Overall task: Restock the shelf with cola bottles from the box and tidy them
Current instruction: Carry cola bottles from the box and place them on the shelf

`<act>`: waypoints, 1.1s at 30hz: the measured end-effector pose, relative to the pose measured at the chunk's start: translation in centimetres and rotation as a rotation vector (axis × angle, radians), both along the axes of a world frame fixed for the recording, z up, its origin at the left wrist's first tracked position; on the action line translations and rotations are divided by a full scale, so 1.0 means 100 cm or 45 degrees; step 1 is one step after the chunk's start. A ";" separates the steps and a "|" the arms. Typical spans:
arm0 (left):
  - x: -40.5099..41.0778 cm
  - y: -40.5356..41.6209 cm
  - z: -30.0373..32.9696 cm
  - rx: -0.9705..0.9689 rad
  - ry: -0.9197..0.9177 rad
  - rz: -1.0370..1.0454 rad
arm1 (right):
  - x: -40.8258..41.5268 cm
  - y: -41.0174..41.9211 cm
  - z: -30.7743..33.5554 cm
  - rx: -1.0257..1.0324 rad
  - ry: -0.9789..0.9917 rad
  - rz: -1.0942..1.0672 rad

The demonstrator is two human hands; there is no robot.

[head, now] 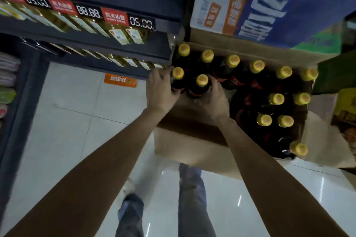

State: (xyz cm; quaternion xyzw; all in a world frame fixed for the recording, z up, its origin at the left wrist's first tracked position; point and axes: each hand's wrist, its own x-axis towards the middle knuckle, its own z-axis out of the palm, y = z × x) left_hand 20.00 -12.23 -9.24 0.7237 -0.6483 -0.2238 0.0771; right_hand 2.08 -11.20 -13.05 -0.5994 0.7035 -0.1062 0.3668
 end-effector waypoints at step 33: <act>0.125 0.295 0.203 -0.602 1.168 1.051 | 0.119 0.172 0.244 -0.120 -0.596 0.342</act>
